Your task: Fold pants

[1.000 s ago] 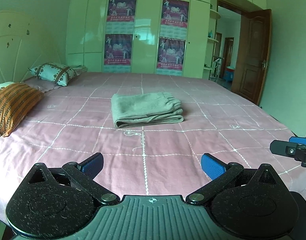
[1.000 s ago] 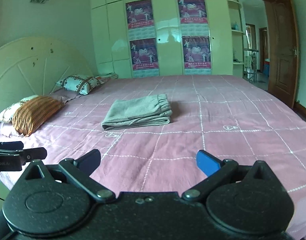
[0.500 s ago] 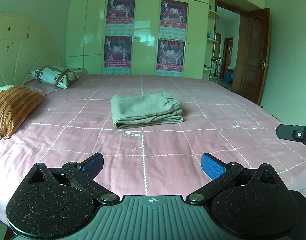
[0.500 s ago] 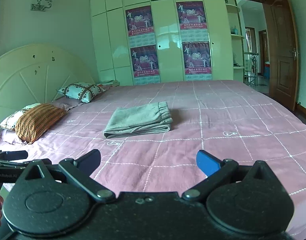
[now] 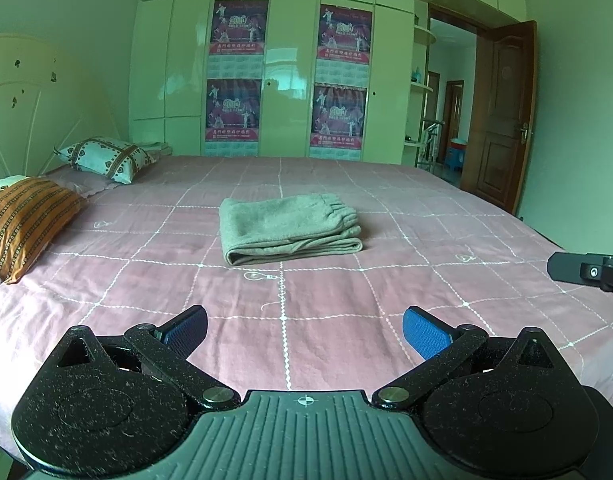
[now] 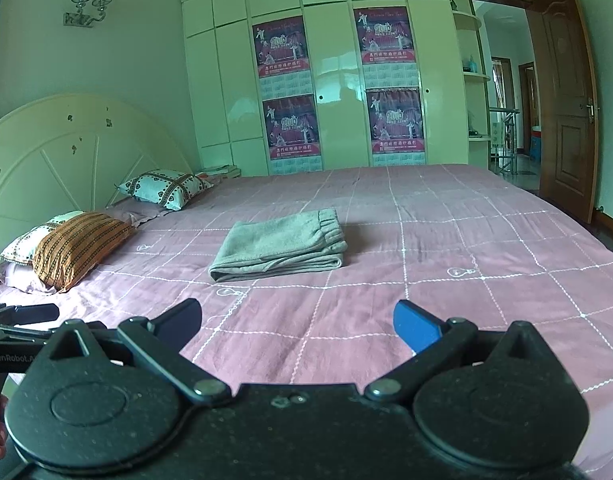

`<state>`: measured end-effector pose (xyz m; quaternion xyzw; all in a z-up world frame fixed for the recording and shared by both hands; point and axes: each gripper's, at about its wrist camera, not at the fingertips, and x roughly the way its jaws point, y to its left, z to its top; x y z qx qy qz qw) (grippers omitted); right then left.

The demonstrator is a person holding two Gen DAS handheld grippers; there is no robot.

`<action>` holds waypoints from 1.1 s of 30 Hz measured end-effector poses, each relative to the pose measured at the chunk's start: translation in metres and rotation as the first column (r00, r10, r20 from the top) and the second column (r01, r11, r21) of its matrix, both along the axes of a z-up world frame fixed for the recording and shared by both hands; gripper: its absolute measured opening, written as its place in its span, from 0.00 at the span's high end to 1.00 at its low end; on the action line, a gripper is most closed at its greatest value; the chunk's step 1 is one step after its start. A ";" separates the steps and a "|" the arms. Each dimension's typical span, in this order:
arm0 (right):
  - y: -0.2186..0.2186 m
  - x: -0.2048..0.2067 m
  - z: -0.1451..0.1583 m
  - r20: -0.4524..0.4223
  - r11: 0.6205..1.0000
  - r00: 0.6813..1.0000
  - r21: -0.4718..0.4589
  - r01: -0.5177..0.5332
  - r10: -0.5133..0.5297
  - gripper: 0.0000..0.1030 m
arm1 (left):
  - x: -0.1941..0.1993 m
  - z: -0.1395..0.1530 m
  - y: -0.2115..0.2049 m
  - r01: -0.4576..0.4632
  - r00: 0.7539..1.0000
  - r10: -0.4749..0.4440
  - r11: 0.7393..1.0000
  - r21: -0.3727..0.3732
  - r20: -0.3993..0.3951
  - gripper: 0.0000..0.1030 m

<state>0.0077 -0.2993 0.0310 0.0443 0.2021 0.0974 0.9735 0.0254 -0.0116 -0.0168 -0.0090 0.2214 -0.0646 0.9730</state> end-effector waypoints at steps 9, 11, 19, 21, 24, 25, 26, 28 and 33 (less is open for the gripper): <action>0.001 -0.002 0.000 0.001 1.000 1.000 -0.004 -0.001 0.001 0.06 | 0.001 0.002 0.001 0.006 1.000 -0.006 1.000 -0.010 0.004 0.00; 0.001 -0.001 0.000 0.000 1.000 1.000 -0.006 0.001 -0.001 0.06 | 0.001 0.002 0.001 0.009 1.000 -0.009 1.000 -0.013 0.004 0.00; 0.001 -0.001 0.000 -0.001 1.000 1.000 -0.009 -0.003 0.003 0.06 | 0.001 0.003 0.001 0.014 1.000 -0.014 1.000 -0.011 0.003 0.00; 0.000 -0.001 0.000 0.001 1.000 1.000 -0.009 -0.002 0.002 0.06 | 0.001 0.004 0.001 0.013 1.000 -0.012 1.000 -0.011 0.004 0.00; -0.001 -0.002 0.002 0.007 1.000 1.000 -0.008 0.000 0.000 0.06 | 0.000 0.004 0.000 0.009 1.000 -0.009 1.000 -0.009 0.010 0.00; -0.001 -0.001 0.002 0.007 1.000 1.000 -0.007 0.000 0.000 0.06 | 0.000 0.004 0.000 0.009 1.000 -0.009 1.000 -0.010 0.012 0.00; -0.002 -0.002 0.002 0.008 1.000 1.000 -0.005 0.000 0.000 0.06 | 0.000 0.004 0.000 0.010 1.000 -0.010 1.000 -0.009 0.013 0.00; -0.002 -0.002 0.002 0.009 1.000 1.000 -0.008 0.000 0.000 0.06 | 0.001 0.004 -0.001 0.008 1.000 -0.008 1.000 -0.007 0.014 0.00; -0.002 -0.002 0.002 0.008 1.000 1.000 -0.007 0.001 -0.001 0.06 | 0.002 0.005 -0.001 0.010 1.000 -0.010 1.000 -0.010 0.010 0.00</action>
